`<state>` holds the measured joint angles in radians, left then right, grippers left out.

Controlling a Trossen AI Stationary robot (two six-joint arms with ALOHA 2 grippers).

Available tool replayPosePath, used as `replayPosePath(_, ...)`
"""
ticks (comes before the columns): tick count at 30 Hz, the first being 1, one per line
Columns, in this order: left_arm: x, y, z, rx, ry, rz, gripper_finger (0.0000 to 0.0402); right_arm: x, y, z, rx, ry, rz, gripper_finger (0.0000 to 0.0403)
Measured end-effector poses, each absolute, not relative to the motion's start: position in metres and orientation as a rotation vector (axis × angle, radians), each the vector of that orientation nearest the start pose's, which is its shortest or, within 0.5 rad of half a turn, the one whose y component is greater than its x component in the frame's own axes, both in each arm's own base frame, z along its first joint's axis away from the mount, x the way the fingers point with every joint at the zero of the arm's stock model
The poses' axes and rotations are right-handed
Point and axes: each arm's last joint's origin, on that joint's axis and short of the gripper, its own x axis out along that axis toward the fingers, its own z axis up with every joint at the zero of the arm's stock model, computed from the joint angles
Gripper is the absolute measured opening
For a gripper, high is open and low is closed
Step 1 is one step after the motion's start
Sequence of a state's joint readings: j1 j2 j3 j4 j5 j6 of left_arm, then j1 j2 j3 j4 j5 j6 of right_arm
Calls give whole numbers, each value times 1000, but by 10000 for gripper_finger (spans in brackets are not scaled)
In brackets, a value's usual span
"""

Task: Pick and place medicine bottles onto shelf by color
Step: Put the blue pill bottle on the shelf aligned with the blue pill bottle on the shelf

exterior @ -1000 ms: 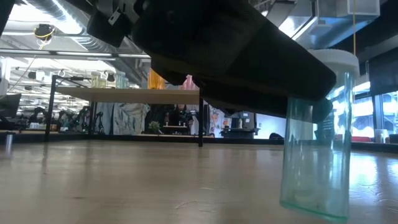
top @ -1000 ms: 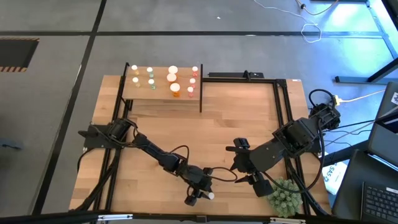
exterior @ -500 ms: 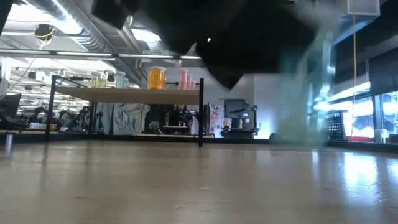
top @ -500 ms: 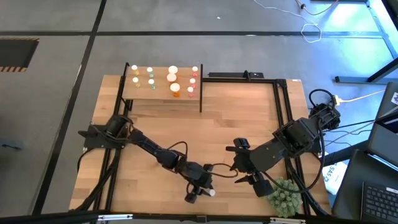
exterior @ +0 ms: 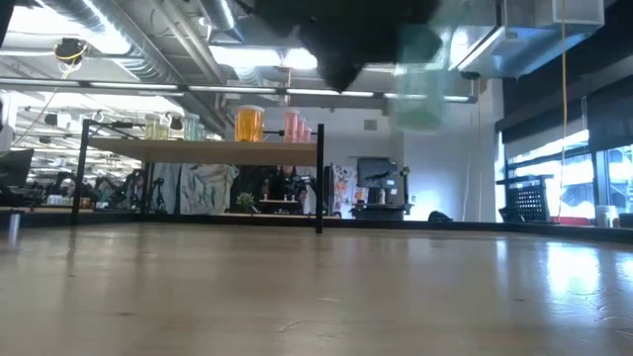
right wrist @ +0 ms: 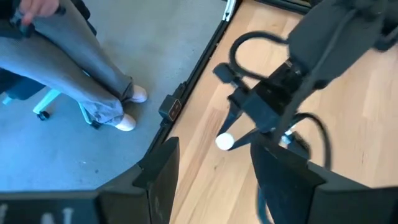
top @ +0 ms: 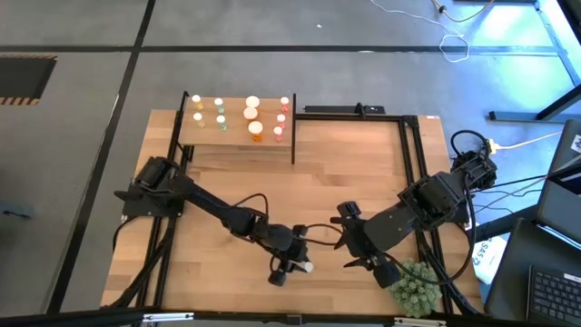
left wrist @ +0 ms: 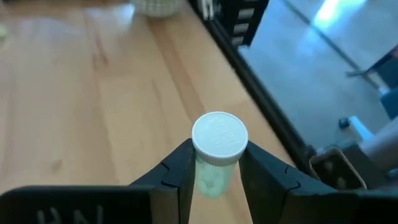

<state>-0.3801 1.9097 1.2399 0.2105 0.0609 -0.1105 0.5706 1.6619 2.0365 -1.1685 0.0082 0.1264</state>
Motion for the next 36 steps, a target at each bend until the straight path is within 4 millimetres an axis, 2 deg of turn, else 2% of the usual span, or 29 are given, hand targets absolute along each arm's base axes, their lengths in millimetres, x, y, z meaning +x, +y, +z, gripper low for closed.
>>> replayPosePath(7, 385, -150, 227, -39, 465, -359, 107, 268, 172, 443, -113, 801, 483, 200)
replayPosePath(16, 366, -136, 253, -4, 527, -245, 107, 269, 170, 444, -98, 791, 460, 200)
replayPosePath(27, 350, -121, 271, 1, 569, -103, 108, 270, 161, 445, -144, 703, 27, 200)
replayPosePath(36, 339, -95, 287, -38, 584, 22, 108, 246, 176, 445, -152, 670, -128, 200)
